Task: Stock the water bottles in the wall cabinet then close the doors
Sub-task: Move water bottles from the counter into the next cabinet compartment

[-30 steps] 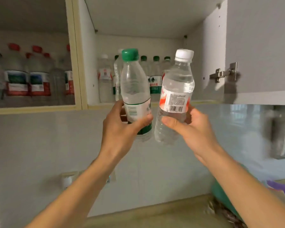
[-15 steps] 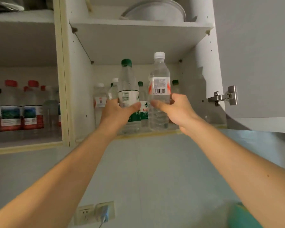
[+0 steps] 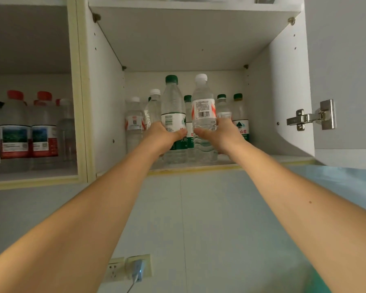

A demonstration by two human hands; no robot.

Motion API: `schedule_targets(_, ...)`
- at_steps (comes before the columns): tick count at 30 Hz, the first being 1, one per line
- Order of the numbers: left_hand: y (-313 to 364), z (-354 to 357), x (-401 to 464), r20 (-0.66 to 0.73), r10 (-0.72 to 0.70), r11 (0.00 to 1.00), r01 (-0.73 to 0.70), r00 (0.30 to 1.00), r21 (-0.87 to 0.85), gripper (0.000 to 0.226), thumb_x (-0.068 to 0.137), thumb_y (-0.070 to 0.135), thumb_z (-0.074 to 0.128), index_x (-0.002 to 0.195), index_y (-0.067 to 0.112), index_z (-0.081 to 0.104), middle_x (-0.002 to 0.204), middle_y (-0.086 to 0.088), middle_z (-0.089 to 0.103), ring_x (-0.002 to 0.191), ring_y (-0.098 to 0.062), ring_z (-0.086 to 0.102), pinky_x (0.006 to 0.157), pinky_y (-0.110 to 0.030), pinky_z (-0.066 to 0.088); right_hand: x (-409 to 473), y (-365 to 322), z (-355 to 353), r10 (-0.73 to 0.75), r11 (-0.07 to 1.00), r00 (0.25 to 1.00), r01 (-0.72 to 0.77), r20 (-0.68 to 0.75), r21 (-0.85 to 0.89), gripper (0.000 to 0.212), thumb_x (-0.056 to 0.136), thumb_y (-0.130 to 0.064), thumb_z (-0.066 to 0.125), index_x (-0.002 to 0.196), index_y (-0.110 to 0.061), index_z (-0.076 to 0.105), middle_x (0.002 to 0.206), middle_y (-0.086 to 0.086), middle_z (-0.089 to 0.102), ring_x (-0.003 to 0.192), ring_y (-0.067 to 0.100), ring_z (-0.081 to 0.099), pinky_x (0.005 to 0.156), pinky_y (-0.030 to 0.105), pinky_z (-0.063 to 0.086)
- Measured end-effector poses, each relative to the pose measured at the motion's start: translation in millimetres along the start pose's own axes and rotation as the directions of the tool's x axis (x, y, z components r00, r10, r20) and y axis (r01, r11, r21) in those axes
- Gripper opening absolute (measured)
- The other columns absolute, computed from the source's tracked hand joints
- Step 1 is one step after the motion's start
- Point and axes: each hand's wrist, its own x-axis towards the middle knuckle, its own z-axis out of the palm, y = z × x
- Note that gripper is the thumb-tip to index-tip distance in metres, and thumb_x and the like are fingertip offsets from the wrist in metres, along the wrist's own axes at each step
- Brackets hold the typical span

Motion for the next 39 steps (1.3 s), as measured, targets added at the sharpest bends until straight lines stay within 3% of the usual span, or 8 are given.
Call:
schedule_targets(8, 4, -10, -10, 0.056, -0.016, 0.994, 0.010, 0.998, 0.108, 0.051, 0.088, 0.039, 0.076, 0.130, 0.014, 0.059, 0.116, -0.004, 0.067, 0.098, -0.021, 0.064, 0.089, -0.043, 0.058, -10, -12, -7, 0.004, 0.989, 0.995, 0.010, 0.095, -0.145, 0.058, 0.094, -0.048, 0.066, 0.142, -0.018, 0.053, 0.130, 0.005, 0.067, 0.110, 0.024, 0.066, 0.096, 0.040, 0.055)
schedule_targets(12, 6, -28, -25, -0.071, 0.111, 0.976, -0.095, 0.991, 0.198, 0.041, 0.090, 0.039, 0.073, 0.119, 0.012, 0.062, 0.087, 0.006, 0.062, 0.078, -0.013, 0.064, 0.065, -0.027, 0.051, -35, -19, -8, -0.117, 0.977, 0.991, 0.102, -0.070, -0.188, 0.056, 0.096, -0.046, 0.063, 0.141, -0.014, 0.049, 0.133, 0.005, 0.062, 0.117, 0.024, 0.061, 0.088, 0.032, 0.047)
schedule_targets(15, 5, -45, -53, -0.220, 0.309, 0.945, -0.274, 0.925, 0.178, 0.024, 0.095, 0.035, 0.069, 0.108, 0.015, 0.067, 0.091, 0.004, 0.068, 0.081, -0.013, 0.068, 0.069, -0.025, 0.056, -67, -26, 1, -0.324, 0.933, 0.920, 0.272, -0.221, -0.236, 0.047, 0.099, -0.037, 0.060, 0.139, -0.013, 0.050, 0.131, 0.005, 0.054, 0.121, 0.024, 0.052, 0.097, 0.035, 0.045)
schedule_targets(19, -17, -64, -108, -0.263, 0.538, 0.843, -0.504, 0.801, 0.190, 0.021, 0.101, 0.026, 0.059, 0.089, 0.013, 0.069, 0.073, 0.005, 0.067, 0.065, -0.004, 0.063, 0.056, -0.012, 0.046, -122, -30, 29, -0.509, 0.858, 0.849, 0.487, -0.143, -0.166, 0.022, 0.098, -0.020, 0.062, 0.117, -0.008, 0.063, 0.110, 0.004, 0.061, 0.096, 0.017, 0.058, 0.080, 0.018, 0.041)
schedule_targets(22, -55, -80, -150, -0.202, 0.547, 0.837, -0.526, 0.812, 0.151, 0.023, 0.102, 0.025, 0.058, 0.085, 0.012, 0.068, 0.065, 0.002, 0.065, 0.060, -0.010, 0.062, 0.056, -0.015, 0.045, -166, -22, 57, -0.495, 0.869, 0.867, 0.494, -0.054, -0.031, 0.014, 0.098, -0.018, 0.062, 0.108, -0.010, 0.067, 0.096, 0.000, 0.066, 0.081, 0.011, 0.059, 0.068, 0.012, 0.042)
schedule_targets(26, -126, -100, -204, -0.081, 0.455, 0.887, -0.442, 0.887, 0.137, 0.019, 0.102, 0.023, 0.058, 0.092, 0.012, 0.070, 0.062, 0.003, 0.064, 0.058, -0.011, 0.064, 0.057, -0.014, 0.045, -224, 4, 106, -0.379, 0.924, 0.917, 0.369, 0.123, 0.099, 0.015, 0.098, -0.025, 0.057, 0.102, -0.016, 0.068, 0.091, -0.006, 0.069, 0.082, 0.010, 0.062, 0.064, 0.015, 0.043)
schedule_targets(31, -237, -107, -277, -0.031, 0.109, 0.988, -0.104, 0.994, 0.117, 0.015, 0.101, 0.023, 0.061, 0.092, 0.015, 0.070, 0.063, -0.003, 0.064, 0.051, -0.007, 0.056, 0.055, -0.026, 0.046, -303, 56, 180, -0.071, 0.993, 0.916, 0.028, 0.395, 0.113, 0.012, 0.099, -0.022, 0.058, 0.096, -0.019, 0.069, 0.086, -0.009, 0.069, 0.077, 0.012, 0.065, 0.067, 0.025, 0.050)
schedule_targets(39, -390, -104, -398, 0.191, -0.394, 0.897, 0.330, 0.899, 0.294, 0.009, 0.096, 0.036, 0.065, 0.099, 0.029, 0.069, 0.077, 0.013, 0.069, 0.069, -0.006, 0.066, 0.057, -0.016, 0.050, -442, 137, 267, 0.417, 0.902, 0.543, -0.346, 0.729, -0.259, 0.029, 0.099, -0.029, 0.060, 0.120, -0.010, 0.066, 0.109, 0.010, 0.071, 0.096, 0.029, 0.070, 0.085, 0.047, 0.057)
